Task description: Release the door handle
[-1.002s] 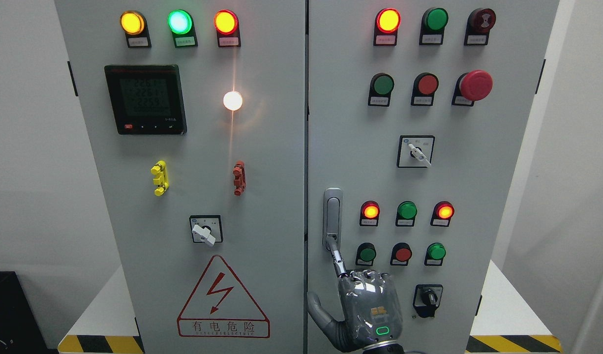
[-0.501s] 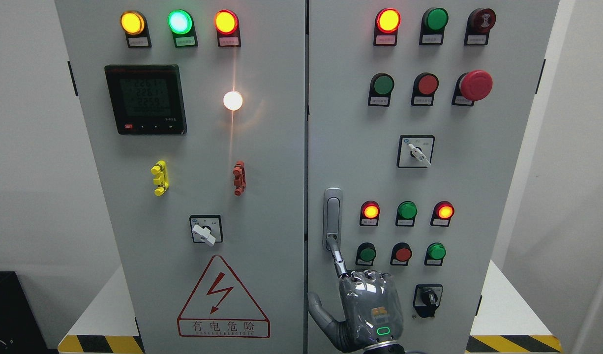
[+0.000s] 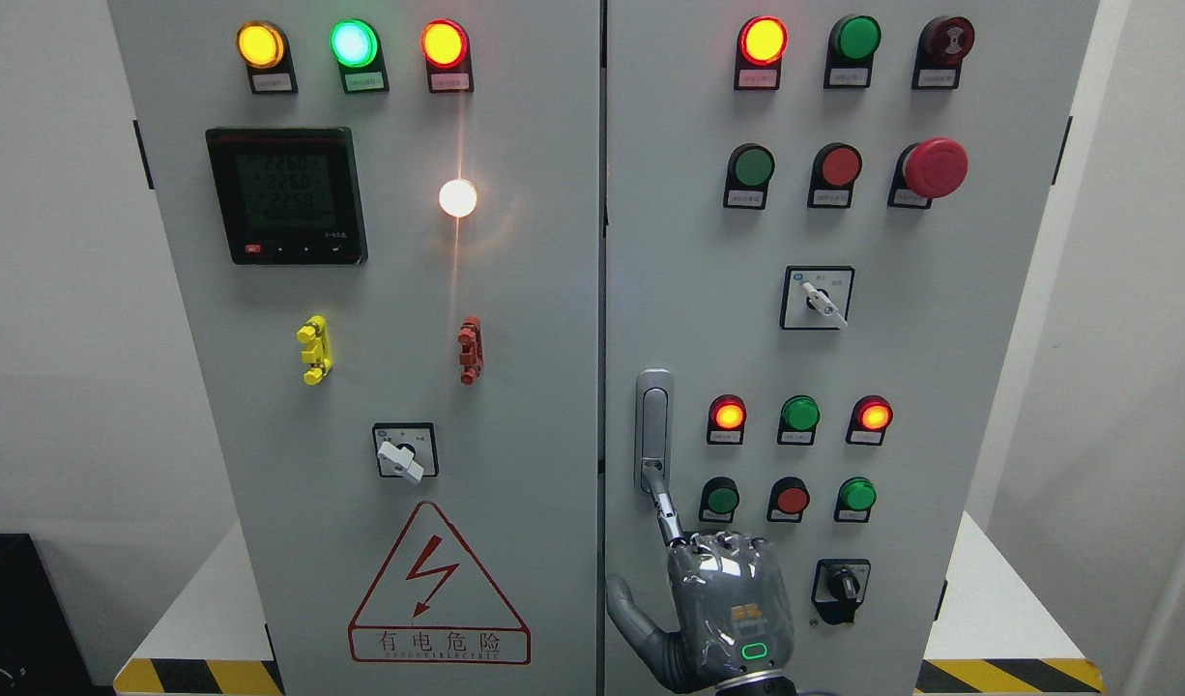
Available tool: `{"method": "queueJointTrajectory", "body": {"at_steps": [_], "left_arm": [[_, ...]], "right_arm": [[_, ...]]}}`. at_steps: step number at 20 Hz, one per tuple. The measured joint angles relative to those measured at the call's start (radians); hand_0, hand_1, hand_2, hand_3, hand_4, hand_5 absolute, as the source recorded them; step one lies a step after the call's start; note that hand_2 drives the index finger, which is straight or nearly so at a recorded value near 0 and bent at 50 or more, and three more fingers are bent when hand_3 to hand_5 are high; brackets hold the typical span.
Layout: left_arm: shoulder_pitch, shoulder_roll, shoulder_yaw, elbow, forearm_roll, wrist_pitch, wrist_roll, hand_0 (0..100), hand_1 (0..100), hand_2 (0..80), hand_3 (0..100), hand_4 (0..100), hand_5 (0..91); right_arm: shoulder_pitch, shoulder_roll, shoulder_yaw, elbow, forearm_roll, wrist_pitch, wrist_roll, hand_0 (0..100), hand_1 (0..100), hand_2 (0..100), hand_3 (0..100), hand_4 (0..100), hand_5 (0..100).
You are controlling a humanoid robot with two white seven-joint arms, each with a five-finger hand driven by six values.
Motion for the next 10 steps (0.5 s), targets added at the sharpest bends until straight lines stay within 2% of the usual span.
{"method": "queueJointTrajectory", "body": {"at_steps": [10], "left_arm": [[0.000,0.000,0.000,0.000,0.000,0.000,0.000,12,56,0.0,0,0,0.0]], "right_arm": [[0.005,-0.001,-0.001,-0.002,0.000,0.000,0.002,37,24,10,100,100,100]]}}
